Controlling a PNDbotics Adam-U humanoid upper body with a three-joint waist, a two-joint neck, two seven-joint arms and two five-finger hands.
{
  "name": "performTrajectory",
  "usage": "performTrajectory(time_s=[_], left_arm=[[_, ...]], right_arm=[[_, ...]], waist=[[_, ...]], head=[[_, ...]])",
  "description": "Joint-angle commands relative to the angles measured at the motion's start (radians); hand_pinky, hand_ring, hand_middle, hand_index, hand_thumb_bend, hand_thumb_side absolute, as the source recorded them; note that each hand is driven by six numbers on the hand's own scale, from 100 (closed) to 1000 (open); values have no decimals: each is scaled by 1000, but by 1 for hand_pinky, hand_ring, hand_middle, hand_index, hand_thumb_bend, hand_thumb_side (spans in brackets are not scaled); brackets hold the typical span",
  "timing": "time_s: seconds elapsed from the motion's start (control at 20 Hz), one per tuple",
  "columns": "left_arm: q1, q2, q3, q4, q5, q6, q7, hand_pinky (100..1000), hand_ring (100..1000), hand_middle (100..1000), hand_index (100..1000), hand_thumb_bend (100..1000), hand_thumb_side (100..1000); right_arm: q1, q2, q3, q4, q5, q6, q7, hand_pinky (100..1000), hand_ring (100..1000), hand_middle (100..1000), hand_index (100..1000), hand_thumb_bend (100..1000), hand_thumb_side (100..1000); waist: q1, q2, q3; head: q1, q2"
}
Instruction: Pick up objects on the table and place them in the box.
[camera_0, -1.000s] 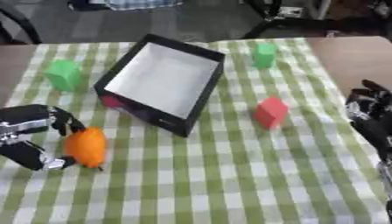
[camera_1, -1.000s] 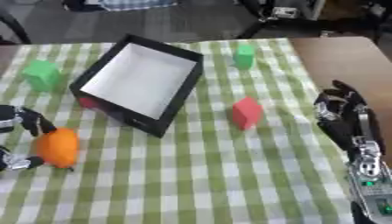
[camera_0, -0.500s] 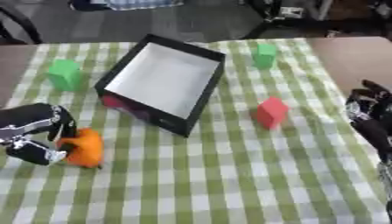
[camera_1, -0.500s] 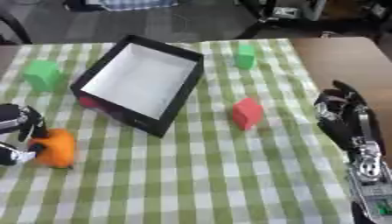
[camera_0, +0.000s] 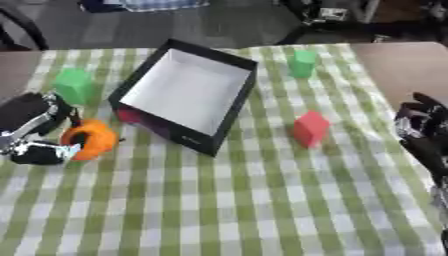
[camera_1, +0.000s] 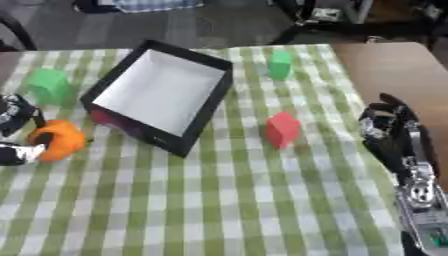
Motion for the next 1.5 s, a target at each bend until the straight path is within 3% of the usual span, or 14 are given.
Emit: performTrajectory(time_s=[0.05, 0.2, 0.35, 0.6, 0.75, 0.95, 1.0, 1.05, 1.1, 1.2, 1.35, 1.5], left_arm=[[-44, 43, 42, -72, 6, 15, 19, 465, 205, 163, 389, 100, 135], [-122, 46, 55, -107, 7, 29, 34, 468, 223, 183, 386, 100, 115], [-229, 12, 29, -51, 4, 37, 42, 471, 228, 189, 392, 100, 118], [-428, -127, -50, 225, -106, -4, 46, 504, 280, 227, 436, 100, 109], [-507, -236, -52, 414, -230, -48, 84, 524, 333, 252, 466, 100, 100], [-556, -355, -36, 600, -403, -107, 151, 584, 399, 355, 545, 100, 100], [-560, -376, -27, 632, -445, -114, 173, 659, 497, 470, 669, 231, 258], [-562, -396, -17, 660, -484, -114, 196, 669, 511, 486, 684, 253, 281], [-562, -410, -9, 682, -517, -114, 218, 733, 630, 619, 787, 543, 575], [-559, -429, 1, 711, -576, -107, 250, 794, 746, 754, 876, 820, 757], [-550, -423, 5, 716, -614, -109, 264, 822, 803, 829, 924, 847, 807], [-532, -390, 16, 679, -577, -102, 265, 833, 816, 853, 948, 821, 827]], right_arm=[[-6, -24, -3, -10, 3, 0, -1, 788, 684, 724, 878, 100, 361], [-5, -24, -1, -9, 3, 0, 1, 788, 684, 725, 878, 100, 361], [-3, -23, 3, -8, 3, 0, 5, 788, 685, 725, 878, 100, 362], [0, -20, 7, -6, 1, -1, 9, 788, 684, 725, 878, 100, 362], [1, -16, 10, -5, -2, -1, 11, 788, 684, 724, 878, 100, 361], [-3, -8, 18, -4, -6, -2, 19, 788, 684, 724, 878, 100, 361], [-4, -7, 20, -3, -7, -2, 21, 788, 684, 724, 878, 100, 360], [-5, -5, 21, -4, -8, -3, 23, 788, 684, 724, 878, 100, 360], [-6, -4, 22, -3, -8, -3, 24, 788, 684, 724, 878, 100, 360], [-5, -2, 22, -3, -9, -3, 25, 788, 684, 724, 878, 100, 360], [-4, -3, 20, -3, -9, -3, 23, 787, 684, 724, 878, 100, 359], [-2, -4, 17, -3, -8, -3, 21, 787, 684, 724, 878, 100, 359]], waist=[[-4, -29, 1], [-2, -34, -1], [-2, -38, -3], [-6, -45, -10], [-11, -44, -15], [-17, -43, -25], [-18, -42, -27], [-19, -41, -29], [-20, -41, -30], [-20, -39, -33], [-18, -38, -30], [-15, -37, -22]], head=[[-6, -2], [-6, -2], [-3, -2], [2, -2], [7, -2], [22, -2], [25, -2], [29, -2], [31, -2], [34, -2], [32, -2], [24, -2]])
